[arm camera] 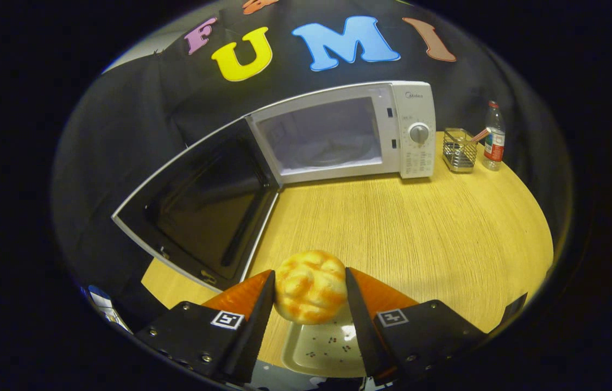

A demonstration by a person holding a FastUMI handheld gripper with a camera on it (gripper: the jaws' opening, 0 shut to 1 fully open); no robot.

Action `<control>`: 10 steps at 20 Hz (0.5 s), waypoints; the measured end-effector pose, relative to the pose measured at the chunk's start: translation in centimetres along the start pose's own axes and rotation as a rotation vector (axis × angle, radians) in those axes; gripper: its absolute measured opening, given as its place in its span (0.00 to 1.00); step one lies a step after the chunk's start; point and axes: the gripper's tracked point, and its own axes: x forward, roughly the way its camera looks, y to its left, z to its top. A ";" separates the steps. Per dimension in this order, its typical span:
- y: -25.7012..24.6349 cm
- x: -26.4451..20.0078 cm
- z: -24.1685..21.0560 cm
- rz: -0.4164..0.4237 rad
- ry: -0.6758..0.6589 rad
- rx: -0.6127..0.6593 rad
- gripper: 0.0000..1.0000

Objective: Open the microwave, put the food inside, and close the microwave door.

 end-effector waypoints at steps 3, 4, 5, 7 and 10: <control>0.8 1.4 2.8 0.035 -0.056 0.038 0.74; 1.0 1.9 3.8 0.043 -0.074 0.049 0.74; 1.2 2.6 4.7 0.054 -0.091 0.063 0.74; 1.4 3.8 6.7 0.075 -0.130 0.101 0.74; 1.3 5.7 9.3 0.090 -0.172 0.161 0.74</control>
